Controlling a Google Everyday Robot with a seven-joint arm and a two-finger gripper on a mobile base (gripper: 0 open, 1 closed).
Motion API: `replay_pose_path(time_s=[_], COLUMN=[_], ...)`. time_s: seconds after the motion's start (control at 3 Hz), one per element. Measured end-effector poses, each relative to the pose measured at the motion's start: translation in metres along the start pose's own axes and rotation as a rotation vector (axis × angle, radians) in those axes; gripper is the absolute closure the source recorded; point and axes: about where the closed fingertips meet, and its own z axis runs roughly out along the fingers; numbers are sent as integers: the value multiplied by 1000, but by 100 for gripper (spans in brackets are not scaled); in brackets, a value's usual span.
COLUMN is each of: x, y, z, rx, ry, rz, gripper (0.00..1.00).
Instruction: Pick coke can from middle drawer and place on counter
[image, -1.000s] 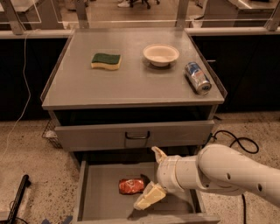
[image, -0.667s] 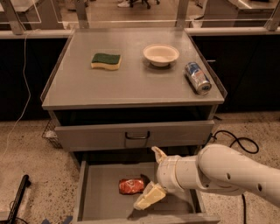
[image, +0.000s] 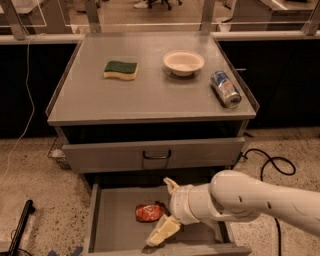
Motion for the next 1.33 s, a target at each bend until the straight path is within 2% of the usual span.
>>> replay_pose_path(time_s=[0.33, 0.67, 1.0, 1.33], x=[61, 93, 112, 119], y=[-12, -26, -36, -50], z=[39, 52, 69, 95], rx=[-50, -36, -23, -17], ry=[16, 26, 30, 41], rz=[40, 44, 49, 45], gripper=[0, 0, 0, 0])
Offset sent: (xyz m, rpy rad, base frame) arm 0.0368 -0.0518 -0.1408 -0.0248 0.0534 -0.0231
